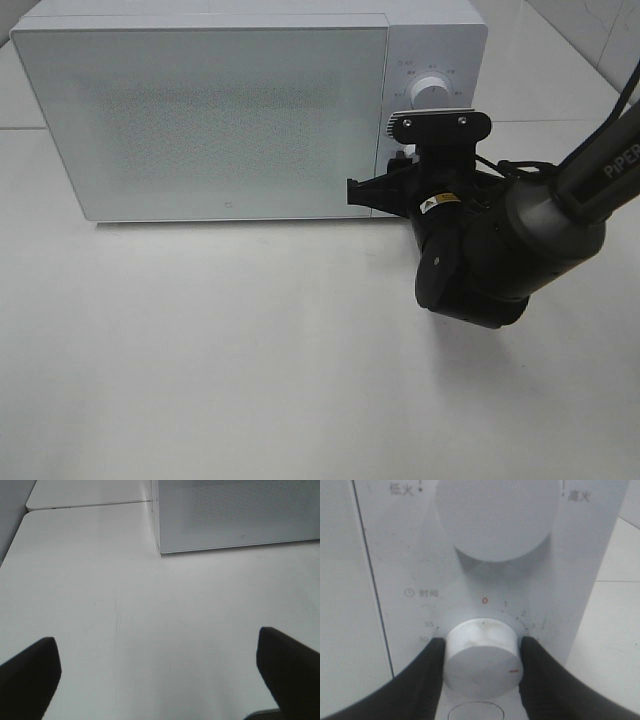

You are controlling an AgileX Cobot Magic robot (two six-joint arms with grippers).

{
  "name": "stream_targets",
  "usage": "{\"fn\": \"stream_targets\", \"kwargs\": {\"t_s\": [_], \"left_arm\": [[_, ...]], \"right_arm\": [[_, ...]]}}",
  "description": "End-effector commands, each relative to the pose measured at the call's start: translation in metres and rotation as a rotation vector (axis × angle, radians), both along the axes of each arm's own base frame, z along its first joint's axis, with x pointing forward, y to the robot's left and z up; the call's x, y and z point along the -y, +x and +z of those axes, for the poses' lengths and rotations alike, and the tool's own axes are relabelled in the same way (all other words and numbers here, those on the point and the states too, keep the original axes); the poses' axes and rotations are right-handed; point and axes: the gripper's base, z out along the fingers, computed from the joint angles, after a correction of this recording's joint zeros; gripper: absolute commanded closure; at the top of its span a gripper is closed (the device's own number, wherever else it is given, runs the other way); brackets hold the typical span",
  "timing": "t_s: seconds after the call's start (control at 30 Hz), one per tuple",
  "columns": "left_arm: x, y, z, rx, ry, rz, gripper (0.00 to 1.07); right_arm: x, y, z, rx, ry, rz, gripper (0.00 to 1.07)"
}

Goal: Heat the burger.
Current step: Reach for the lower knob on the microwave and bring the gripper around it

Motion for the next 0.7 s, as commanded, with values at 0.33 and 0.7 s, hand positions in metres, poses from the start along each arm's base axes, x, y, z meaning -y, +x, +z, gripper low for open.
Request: {"fn": "stream_targets", "kwargs": {"t_s": [0.33, 0.7], "left_arm": [[0.0, -0.002, 0.0, 0.03, -0.005, 0.004, 0.06], [0.0, -0.002, 0.0, 0.03, -0.005, 0.004, 0.06]], "right_arm": [[0.0, 0.006, 0.02, 0.196, 0.069, -0.009, 1.06], [-0.008, 0.007, 0.022, 0.222, 0.569, 0.026, 1.06]]}}
